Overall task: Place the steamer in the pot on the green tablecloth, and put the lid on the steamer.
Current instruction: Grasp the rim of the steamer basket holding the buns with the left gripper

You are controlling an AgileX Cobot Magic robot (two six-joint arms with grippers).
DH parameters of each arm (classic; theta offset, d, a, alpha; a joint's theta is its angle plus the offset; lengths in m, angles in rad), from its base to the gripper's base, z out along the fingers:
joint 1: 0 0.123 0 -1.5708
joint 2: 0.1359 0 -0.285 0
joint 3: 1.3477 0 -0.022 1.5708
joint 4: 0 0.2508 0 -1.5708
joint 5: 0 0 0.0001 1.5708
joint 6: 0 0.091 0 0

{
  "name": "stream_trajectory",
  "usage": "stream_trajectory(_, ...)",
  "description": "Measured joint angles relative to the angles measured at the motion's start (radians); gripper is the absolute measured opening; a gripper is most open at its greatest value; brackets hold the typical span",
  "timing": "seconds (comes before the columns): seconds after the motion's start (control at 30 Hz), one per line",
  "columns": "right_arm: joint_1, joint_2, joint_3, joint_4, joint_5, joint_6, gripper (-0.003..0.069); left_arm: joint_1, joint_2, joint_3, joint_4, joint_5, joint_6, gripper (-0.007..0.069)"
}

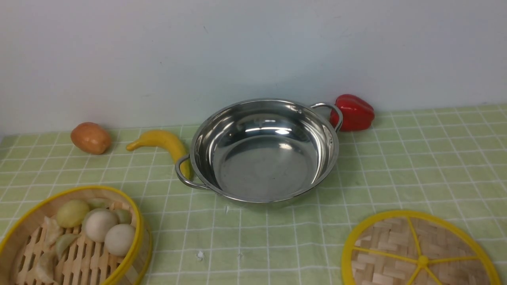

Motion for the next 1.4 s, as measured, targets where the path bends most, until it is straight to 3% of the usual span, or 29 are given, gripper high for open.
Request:
stream_trajectory(0.13,0.0,0.0,0.0,0.0,0.001,0.0,0.024,0.0,0.003,-0.064,0.022,0.094,0.038,0.0243)
stream_trajectory(0.23,0.0,0.0,0.0,0.0,0.001,0.0,0.024,0.0,0.068,-0.195,0.08,0.254,0.074,0.0243)
stream_trajectory(0.33,0.0,0.0,0.0,0.0,0.001,0.0,0.024,0.0,0.232,-0.404,0.218,0.558,0.129,0.0243)
stream_trajectory(0.4,0.0,0.0,0.0,0.0,0.001,0.0,0.024,0.0,0.299,-0.474,0.273,0.677,0.148,0.0243)
stream_trajectory(0.43,0.0,0.0,0.0,0.0,0.001,0.0,0.024,0.0,0.403,-0.565,0.355,0.833,0.192,0.0243)
stream_trajectory(0.53,0.0,0.0,0.0,0.0,0.001,0.0,0.024,0.0,0.567,-0.66,0.455,1.064,0.277,0.0243)
stream_trajectory(0.63,0.0,0.0,0.0,0.0,0.001,0.0,0.024,0.0,0.719,-0.697,0.491,1.152,0.38,0.0244)
stream_trajectory(0.77,0.0,0.0,0.0,0.0,0.001,0.0,0.024,0.0,0.881,-0.703,0.469,1.148,0.494,0.0281)
stream_trajectory(1.0,0.0,0.0,0.0,0.0,0.001,0.0,0.024,-0.001,1.127,-0.705,0.389,1.032,0.591,0.0411)
stream_trajectory(1.2,0.0,0.0,0.0,0.0,0.001,0.0,0.024,-0.001,1.262,-0.708,0.339,0.949,0.711,0.0429)
stream_trajectory(1.4,0.0,0.0,0.0,0.0,0.001,0.0,0.024,-0.001,1.379,-0.709,0.327,0.912,0.734,0.0429)
